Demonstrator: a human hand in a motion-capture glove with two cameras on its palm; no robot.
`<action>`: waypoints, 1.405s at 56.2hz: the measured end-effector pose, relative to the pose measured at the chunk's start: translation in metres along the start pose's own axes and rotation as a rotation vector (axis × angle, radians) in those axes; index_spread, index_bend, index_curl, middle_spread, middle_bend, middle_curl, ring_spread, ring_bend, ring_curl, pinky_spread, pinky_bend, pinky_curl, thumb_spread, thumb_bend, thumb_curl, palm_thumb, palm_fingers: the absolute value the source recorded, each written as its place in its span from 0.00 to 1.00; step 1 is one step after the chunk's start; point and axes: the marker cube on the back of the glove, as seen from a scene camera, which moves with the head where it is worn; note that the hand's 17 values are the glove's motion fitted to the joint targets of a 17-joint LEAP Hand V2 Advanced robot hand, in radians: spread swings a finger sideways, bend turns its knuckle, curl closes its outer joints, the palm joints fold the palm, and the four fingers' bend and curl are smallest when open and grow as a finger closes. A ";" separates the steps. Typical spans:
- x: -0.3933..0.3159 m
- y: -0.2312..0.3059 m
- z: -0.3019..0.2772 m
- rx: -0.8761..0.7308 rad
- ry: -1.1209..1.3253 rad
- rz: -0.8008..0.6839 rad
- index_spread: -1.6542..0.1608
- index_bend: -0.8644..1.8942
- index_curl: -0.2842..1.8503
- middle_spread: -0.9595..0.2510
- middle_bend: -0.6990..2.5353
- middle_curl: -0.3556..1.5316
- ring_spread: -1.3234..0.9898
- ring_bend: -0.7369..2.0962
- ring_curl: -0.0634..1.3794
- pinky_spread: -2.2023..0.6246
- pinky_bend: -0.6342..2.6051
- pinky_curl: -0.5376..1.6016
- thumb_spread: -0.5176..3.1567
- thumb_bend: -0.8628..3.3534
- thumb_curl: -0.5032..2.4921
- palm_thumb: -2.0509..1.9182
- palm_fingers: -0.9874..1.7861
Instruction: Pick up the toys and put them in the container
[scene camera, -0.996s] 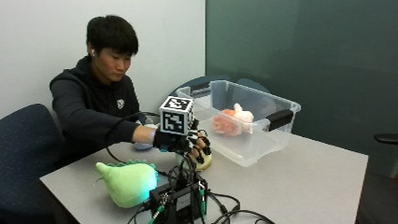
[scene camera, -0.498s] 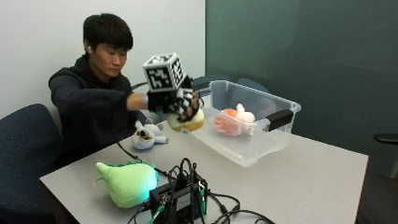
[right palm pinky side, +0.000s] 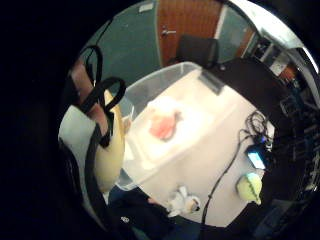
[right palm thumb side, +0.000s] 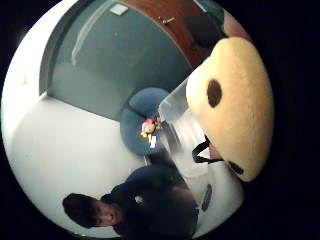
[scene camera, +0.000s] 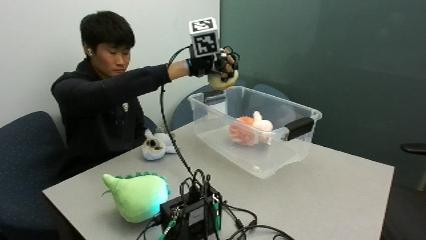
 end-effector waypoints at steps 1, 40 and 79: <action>-0.005 0.000 0.010 -0.055 -0.007 0.000 0.73 0.36 0.24 0.50 0.37 0.52 0.42 0.67 0.43 0.65 0.57 0.46 0.33 0.22 0.42 0.72 0.63; 0.274 0.209 -0.086 -0.048 0.223 0.576 0.75 0.38 0.29 0.79 0.27 0.39 0.56 0.36 0.24 0.79 0.45 0.39 0.48 0.20 0.31 0.59 0.35; 0.399 0.261 0.029 -0.126 0.485 0.719 0.75 0.34 0.25 0.79 0.28 0.35 0.57 0.52 0.32 0.77 0.55 0.43 0.49 0.21 0.29 0.60 0.43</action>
